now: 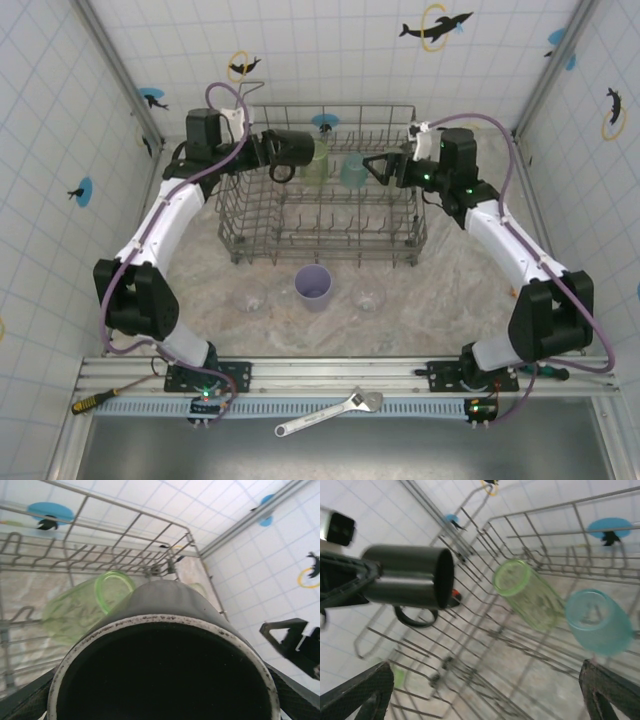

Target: Load the cups into the dish rack

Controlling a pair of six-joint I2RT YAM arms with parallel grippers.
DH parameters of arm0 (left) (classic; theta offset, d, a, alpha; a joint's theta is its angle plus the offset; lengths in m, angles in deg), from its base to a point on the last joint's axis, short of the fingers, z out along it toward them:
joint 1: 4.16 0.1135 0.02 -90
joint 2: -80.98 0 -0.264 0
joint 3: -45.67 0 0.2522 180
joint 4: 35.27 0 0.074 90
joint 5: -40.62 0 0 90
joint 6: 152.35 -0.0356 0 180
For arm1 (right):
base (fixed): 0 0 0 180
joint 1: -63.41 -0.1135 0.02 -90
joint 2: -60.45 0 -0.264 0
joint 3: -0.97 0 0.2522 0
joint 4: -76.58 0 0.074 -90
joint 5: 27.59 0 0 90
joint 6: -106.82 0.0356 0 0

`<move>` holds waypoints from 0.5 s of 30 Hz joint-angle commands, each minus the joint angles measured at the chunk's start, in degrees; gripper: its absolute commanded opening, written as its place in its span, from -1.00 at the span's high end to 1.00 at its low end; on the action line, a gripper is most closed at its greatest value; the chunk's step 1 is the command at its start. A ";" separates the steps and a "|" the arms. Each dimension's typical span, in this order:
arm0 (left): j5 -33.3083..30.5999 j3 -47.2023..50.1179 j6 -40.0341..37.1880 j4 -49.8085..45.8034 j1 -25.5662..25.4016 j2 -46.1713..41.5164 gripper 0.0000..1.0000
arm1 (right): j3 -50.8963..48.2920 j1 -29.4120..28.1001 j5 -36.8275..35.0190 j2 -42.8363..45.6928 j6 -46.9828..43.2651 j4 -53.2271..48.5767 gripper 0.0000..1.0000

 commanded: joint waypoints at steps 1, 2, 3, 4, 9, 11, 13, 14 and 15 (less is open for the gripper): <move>-5.03 -5.03 -5.70 -5.13 -0.49 -0.15 1.00 | -1.36 0.25 -6.67 3.71 -5.32 -9.58 -0.99; -6.11 -5.81 -6.44 -6.41 -0.79 0.16 1.00 | -1.47 0.28 -7.66 4.32 -5.93 -10.87 -0.99; -7.28 -6.54 -7.39 -7.79 -1.16 0.57 1.00 | -1.69 0.34 -8.62 4.93 -6.52 -12.10 -0.99; -8.60 -7.09 -7.90 -8.73 -1.63 0.89 1.00 | -2.04 0.34 -9.39 5.54 -7.03 -13.24 -0.99; -13.01 -9.69 -11.89 -12.72 -3.75 2.96 1.00 | -4.82 0.67 -12.92 8.79 -8.28 -16.15 -0.99; -16.14 -11.26 -13.36 -14.92 -5.00 4.16 1.00 | -5.82 0.66 -13.72 10.16 -8.47 -17.22 -0.99; -19.80 -13.16 -15.00 -17.53 -6.43 5.58 1.00 | -7.10 0.71 -14.52 11.69 -8.63 -17.91 -0.99; -21.09 -14.09 -15.61 -18.66 -6.99 6.25 1.00 | -7.56 0.74 -14.77 12.37 -8.73 -18.17 -0.99; -22.47 -15.29 -16.14 -19.91 -7.54 7.09 1.00 | -8.18 0.79 -14.95 13.09 -8.90 -18.40 -0.99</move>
